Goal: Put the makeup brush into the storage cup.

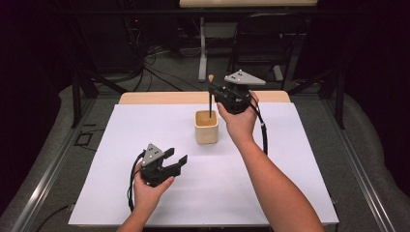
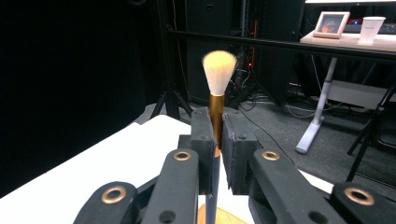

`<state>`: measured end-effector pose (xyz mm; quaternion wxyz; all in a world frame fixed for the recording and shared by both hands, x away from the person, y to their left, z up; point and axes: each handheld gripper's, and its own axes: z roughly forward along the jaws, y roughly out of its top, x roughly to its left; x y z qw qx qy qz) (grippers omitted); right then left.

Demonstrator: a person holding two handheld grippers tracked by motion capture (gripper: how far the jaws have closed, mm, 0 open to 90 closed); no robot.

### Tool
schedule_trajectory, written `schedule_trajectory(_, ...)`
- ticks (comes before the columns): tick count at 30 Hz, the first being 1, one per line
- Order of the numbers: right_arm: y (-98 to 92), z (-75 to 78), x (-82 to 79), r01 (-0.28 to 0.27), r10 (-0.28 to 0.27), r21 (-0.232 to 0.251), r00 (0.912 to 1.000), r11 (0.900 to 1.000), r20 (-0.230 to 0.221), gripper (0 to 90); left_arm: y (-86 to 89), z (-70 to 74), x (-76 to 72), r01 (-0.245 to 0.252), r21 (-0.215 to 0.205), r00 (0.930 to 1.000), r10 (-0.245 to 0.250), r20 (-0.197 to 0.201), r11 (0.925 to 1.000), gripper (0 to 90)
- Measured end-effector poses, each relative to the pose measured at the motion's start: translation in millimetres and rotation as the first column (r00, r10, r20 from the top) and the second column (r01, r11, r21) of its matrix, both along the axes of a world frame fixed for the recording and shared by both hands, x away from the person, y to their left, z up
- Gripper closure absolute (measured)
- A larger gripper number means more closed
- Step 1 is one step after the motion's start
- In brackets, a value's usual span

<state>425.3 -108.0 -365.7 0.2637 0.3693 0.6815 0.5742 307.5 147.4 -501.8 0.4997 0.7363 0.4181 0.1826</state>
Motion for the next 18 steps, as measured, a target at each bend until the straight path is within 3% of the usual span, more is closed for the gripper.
schedule_trajectory(18,7.5,-14.7,7.5,0.016,-0.016,-0.041,0.9998,0.999,-0.007,83.9,1.7,0.2,0.3,-0.005,-0.006,1.0000,0.005,0.000,1.0000,40.9)
